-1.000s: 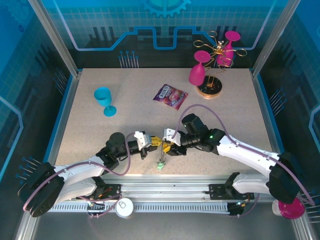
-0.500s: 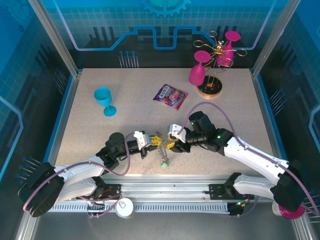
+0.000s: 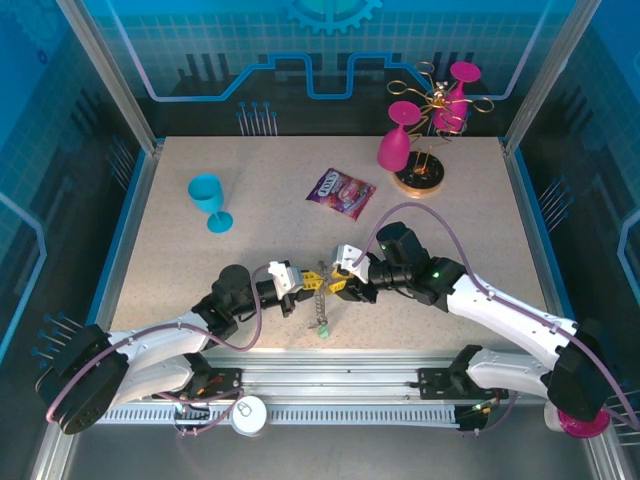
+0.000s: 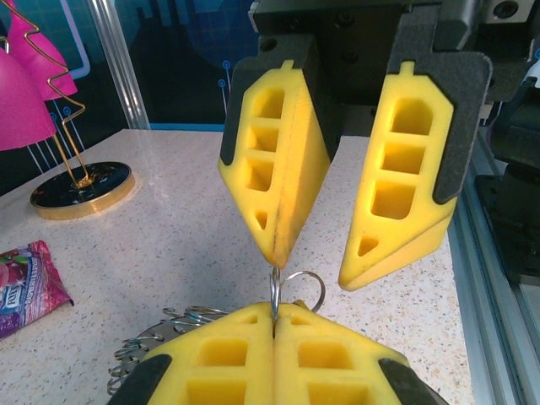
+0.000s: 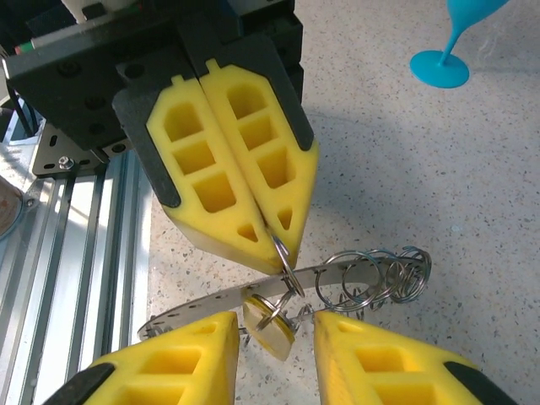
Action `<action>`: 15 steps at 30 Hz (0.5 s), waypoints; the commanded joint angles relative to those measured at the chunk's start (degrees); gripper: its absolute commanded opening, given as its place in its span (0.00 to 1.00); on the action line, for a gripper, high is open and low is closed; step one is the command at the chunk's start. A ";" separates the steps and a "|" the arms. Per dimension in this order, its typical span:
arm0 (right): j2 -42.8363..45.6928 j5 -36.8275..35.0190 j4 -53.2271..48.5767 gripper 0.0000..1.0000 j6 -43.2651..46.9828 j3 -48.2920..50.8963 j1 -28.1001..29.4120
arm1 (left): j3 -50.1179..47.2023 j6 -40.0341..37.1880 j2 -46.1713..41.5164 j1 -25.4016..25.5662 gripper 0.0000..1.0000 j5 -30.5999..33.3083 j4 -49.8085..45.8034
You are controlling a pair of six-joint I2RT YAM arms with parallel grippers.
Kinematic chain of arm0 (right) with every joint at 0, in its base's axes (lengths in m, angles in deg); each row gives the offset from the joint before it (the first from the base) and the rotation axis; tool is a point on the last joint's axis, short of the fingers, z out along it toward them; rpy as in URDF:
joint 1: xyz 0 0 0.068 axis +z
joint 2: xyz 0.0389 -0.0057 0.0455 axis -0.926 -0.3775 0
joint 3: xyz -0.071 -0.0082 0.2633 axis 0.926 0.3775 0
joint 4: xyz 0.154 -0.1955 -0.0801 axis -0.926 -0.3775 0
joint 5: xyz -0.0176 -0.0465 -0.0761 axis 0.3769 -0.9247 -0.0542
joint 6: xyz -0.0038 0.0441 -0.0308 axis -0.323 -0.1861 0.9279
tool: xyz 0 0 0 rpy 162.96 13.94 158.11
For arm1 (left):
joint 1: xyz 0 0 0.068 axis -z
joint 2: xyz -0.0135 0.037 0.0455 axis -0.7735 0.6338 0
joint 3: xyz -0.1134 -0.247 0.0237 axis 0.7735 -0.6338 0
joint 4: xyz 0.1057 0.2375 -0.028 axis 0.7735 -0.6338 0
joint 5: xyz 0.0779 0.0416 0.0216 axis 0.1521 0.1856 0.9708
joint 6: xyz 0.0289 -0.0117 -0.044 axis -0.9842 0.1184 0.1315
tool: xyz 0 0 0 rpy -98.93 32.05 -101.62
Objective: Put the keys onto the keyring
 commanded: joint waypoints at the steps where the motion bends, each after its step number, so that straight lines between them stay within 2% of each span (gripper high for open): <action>1: 0.19 -0.58 2.07 0.29 -0.90 0.24 1.15 | 0.88 -0.57 -0.29 -0.26 0.00 0.90 1.58; 5: -0.17 -0.76 2.17 0.25 -0.91 0.15 1.35 | 0.94 -0.60 -0.19 -0.31 0.00 1.18 1.49; 15: -1.23 -2.62 0.94 0.24 -0.26 -0.36 1.87 | 1.02 -0.59 0.07 -0.27 0.00 1.27 1.82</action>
